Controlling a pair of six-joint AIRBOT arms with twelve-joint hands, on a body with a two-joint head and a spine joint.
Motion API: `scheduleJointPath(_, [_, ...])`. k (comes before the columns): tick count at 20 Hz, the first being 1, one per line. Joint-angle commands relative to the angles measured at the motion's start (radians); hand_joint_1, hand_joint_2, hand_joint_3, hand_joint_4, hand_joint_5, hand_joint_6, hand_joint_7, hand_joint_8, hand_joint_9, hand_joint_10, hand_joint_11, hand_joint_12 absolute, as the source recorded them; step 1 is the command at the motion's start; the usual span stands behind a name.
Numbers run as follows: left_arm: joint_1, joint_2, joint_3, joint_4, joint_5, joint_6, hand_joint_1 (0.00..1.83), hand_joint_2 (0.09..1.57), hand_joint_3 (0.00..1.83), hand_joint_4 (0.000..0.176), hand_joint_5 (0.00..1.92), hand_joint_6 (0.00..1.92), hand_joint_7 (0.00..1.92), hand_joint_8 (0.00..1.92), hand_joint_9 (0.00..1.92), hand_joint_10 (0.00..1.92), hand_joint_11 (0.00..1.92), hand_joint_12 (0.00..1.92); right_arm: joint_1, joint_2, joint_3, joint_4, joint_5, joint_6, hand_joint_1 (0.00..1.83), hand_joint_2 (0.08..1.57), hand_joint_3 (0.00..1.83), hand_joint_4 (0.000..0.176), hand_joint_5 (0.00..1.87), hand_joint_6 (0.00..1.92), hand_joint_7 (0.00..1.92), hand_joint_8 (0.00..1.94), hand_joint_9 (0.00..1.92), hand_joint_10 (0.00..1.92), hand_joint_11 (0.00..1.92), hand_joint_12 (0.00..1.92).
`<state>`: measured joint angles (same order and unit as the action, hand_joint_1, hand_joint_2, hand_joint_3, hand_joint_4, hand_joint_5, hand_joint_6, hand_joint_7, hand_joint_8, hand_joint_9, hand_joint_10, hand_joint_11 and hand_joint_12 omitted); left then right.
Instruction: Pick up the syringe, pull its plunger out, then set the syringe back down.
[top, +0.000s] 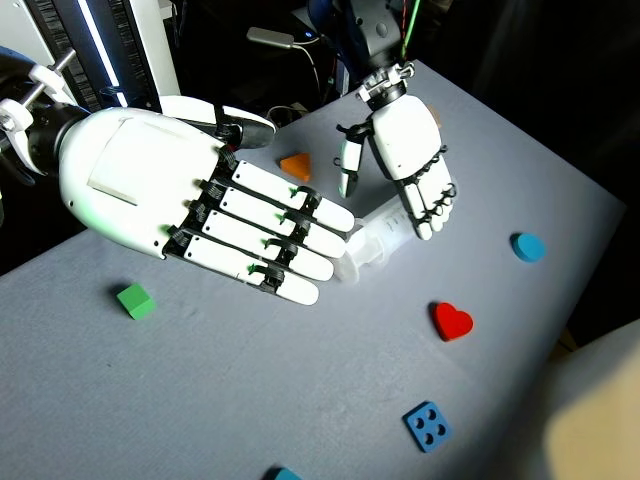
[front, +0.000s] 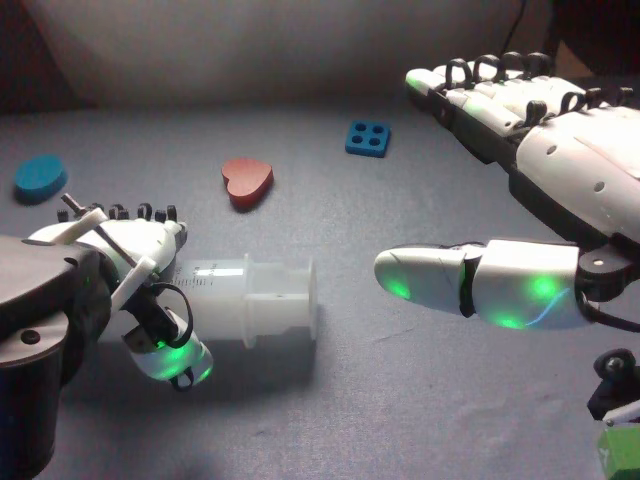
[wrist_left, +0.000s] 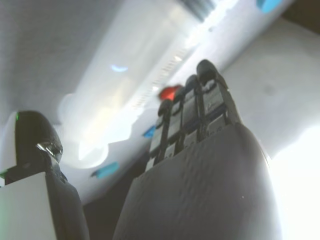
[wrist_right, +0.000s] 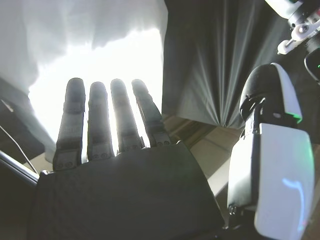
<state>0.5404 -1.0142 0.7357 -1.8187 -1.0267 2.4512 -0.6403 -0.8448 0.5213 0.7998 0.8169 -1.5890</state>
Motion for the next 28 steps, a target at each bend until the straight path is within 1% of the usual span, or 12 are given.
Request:
scheduleJointPath(1, [-0.001,-0.009,0.011,0.072,-0.028,-0.001,0.89,0.96,0.0,0.0,0.02,0.0,0.03,0.0,0.03,0.0,0.0,0.28,0.005,0.002,-0.001,-0.056,0.091,0.009,0.2,0.94,0.0,0.0,0.0,0.0,0.0,0.0,0.0,0.0,0.0,0.16])
scheduleJointPath(7, [0.025,-0.053,0.045,0.094,-0.022,-0.037,0.83,0.99,0.01,0.0,0.0,0.0,0.0,0.0,0.01,0.0,0.0,0.21,0.002,0.001,-0.001,-0.059,0.092,0.009,0.2,0.94,0.0,0.0,0.02,0.0,0.04,0.0,0.02,0.0,0.0,0.28])
scheduleJointPath(8, [0.029,-0.059,0.049,0.1,-0.022,-0.037,0.83,1.0,0.01,0.0,0.0,0.0,0.0,0.0,0.01,0.0,0.0,0.21,0.002,0.001,-0.001,-0.06,0.092,0.009,0.18,0.95,0.0,0.0,0.01,0.0,0.03,0.0,0.01,0.0,0.0,0.29])
scheduleJointPath(10, [0.044,-0.073,0.062,0.124,-0.013,-0.047,0.83,1.0,0.0,0.0,0.0,0.0,0.0,0.0,0.0,0.0,0.0,0.13,0.002,0.001,-0.001,-0.06,0.092,0.009,0.15,0.95,0.0,0.0,0.01,0.0,0.02,0.0,0.01,0.0,0.0,0.27])
scheduleJointPath(13, [0.063,-0.088,0.08,0.134,-0.007,-0.059,0.84,1.01,0.01,0.0,0.0,0.0,0.0,0.0,0.0,0.0,0.0,0.12,0.001,0.0,-0.001,-0.06,0.092,0.009,0.15,0.95,0.0,0.0,0.0,0.0,0.0,0.0,0.0,0.0,0.0,0.25])
scheduleJointPath(15, [0.084,-0.099,0.102,0.164,0.011,-0.089,0.83,1.01,0.0,0.0,0.01,0.0,0.0,0.0,0.0,0.0,0.0,0.18,0.0,0.0,-0.001,-0.06,0.092,0.01,0.16,0.96,0.0,0.0,0.0,0.0,0.01,0.0,0.0,0.0,0.0,0.26])
scheduleJointPath(17, [0.09,-0.102,0.112,0.165,0.017,-0.089,0.83,1.01,0.0,0.0,0.01,0.0,0.0,0.0,0.0,0.0,0.0,0.18,-0.001,-0.001,-0.001,-0.06,0.092,0.01,0.16,0.96,0.0,0.0,0.0,0.0,0.01,0.0,0.0,0.0,0.0,0.26])
scheduleJointPath(19, [0.099,-0.105,0.124,0.166,0.024,-0.092,0.83,1.01,0.0,0.0,0.01,0.0,0.0,0.0,0.0,0.0,0.0,0.18,-0.001,-0.001,-0.001,-0.06,0.092,0.011,0.15,0.95,0.0,0.0,0.02,0.0,0.04,0.0,0.02,0.0,0.0,0.33])
scheduleJointPath(21, [0.104,-0.106,0.137,0.166,0.028,-0.093,0.83,1.01,0.0,0.0,0.01,0.0,0.0,0.0,0.0,0.0,0.0,0.18,-0.001,-0.002,-0.001,-0.06,0.092,0.011,0.14,0.95,0.0,0.0,0.0,0.0,0.01,0.0,0.0,0.0,0.0,0.27])
scheduleJointPath(25, [0.11,-0.118,0.162,0.166,0.035,-0.099,0.87,1.0,0.0,0.0,0.03,0.01,0.02,0.01,0.02,0.01,0.0,0.18,-0.001,-0.002,-0.001,-0.06,0.094,0.013,0.14,0.96,0.0,0.0,0.0,0.0,0.01,0.0,0.0,0.0,0.0,0.3])
scheduleJointPath(27, [0.116,-0.126,0.173,0.181,0.044,-0.107,0.88,1.0,0.0,0.0,0.07,0.01,0.07,0.01,0.05,0.01,0.0,0.3,-0.001,-0.002,-0.001,-0.06,0.094,0.014,0.13,0.96,0.0,0.0,0.0,0.0,0.01,0.0,0.0,0.0,0.0,0.29])
scheduleJointPath(28, [0.118,-0.128,0.175,0.186,0.049,-0.112,0.87,1.01,0.0,0.0,0.1,0.01,0.11,0.01,0.08,0.01,0.0,0.33,-0.001,-0.002,-0.001,-0.06,0.095,0.014,0.14,0.96,0.0,0.0,0.01,0.0,0.02,0.0,0.01,0.0,0.0,0.33])
